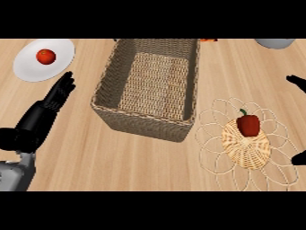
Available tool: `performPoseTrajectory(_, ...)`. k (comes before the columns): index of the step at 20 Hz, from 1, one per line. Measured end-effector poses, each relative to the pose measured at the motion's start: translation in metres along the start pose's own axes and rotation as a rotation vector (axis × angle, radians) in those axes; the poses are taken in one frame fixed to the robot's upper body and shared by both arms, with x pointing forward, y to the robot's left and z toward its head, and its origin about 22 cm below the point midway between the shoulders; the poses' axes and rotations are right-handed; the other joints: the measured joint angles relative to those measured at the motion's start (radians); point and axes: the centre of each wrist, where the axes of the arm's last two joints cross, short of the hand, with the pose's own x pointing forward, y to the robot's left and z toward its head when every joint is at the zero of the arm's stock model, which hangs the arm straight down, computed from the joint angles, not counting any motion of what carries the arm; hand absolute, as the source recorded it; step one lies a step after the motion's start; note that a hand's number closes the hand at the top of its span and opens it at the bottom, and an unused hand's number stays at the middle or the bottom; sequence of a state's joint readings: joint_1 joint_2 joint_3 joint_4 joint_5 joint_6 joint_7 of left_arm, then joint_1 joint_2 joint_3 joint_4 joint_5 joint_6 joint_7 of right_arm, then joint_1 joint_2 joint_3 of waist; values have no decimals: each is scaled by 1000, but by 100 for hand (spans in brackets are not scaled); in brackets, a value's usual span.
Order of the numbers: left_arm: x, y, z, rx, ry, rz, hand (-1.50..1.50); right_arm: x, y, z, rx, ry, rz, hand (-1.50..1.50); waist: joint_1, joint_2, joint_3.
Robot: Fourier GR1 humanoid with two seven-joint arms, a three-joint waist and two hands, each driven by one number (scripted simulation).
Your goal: Pick the bell pepper from the placemat and place it in the basket
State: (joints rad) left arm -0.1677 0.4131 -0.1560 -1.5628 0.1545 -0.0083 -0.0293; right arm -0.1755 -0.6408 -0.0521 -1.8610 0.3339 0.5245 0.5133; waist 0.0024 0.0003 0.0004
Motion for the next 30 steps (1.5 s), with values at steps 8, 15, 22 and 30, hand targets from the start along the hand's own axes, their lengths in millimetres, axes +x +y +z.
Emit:
performPoseTrajectory(8, 0, -9, 1, -4, 3, 5, 0, -27, 52, -31, -42, -18, -7, -150, 1, 1, 0)
performPoseTrajectory(15, -3, 1, 0, -4, 1, 4, 0, -40, 66, -48, -60, -24, 7, -150, -1, 0, 0)
performPoseTrajectory(22, -3, -1, 1, 0, 2, -2, 0, -34, 74, -49, -67, -80, -34, -150, -2, -1, -1)
performPoseTrajectory(30, 3, -4, 2, -4, 2, 4, 0, -28, 85, -54, -51, -57, -2, -150, -1, -1, -1)
